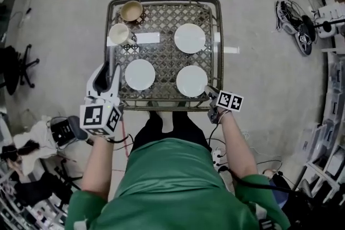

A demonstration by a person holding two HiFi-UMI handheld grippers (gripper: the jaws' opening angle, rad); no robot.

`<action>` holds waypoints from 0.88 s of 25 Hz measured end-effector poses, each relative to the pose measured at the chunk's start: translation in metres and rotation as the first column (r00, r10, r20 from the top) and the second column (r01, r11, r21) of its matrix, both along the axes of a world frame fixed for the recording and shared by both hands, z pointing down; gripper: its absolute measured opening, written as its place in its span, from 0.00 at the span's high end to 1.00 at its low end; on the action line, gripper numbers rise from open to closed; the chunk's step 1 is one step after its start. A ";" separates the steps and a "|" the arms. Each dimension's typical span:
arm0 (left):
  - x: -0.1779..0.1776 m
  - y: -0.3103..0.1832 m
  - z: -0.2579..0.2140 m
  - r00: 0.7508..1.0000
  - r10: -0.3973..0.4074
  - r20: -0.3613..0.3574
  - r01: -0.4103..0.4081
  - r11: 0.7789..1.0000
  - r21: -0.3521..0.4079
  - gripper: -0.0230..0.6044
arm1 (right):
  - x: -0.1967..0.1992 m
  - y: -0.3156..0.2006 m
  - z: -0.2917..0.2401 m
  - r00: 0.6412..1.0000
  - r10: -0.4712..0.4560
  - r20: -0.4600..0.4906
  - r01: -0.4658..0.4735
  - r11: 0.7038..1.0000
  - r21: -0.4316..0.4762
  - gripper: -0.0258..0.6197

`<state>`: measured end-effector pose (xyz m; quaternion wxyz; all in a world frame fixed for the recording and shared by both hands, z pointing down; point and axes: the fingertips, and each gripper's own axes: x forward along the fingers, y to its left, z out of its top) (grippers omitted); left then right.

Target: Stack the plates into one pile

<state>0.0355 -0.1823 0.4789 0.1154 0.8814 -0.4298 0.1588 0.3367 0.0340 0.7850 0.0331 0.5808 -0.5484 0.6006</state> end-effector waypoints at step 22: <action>-0.058 0.015 0.007 0.970 -0.244 -0.006 0.244 0.970 -0.014 0.71 | -0.047 -0.072 -0.038 0.936 -0.212 0.282 0.168 0.971 0.171 0.91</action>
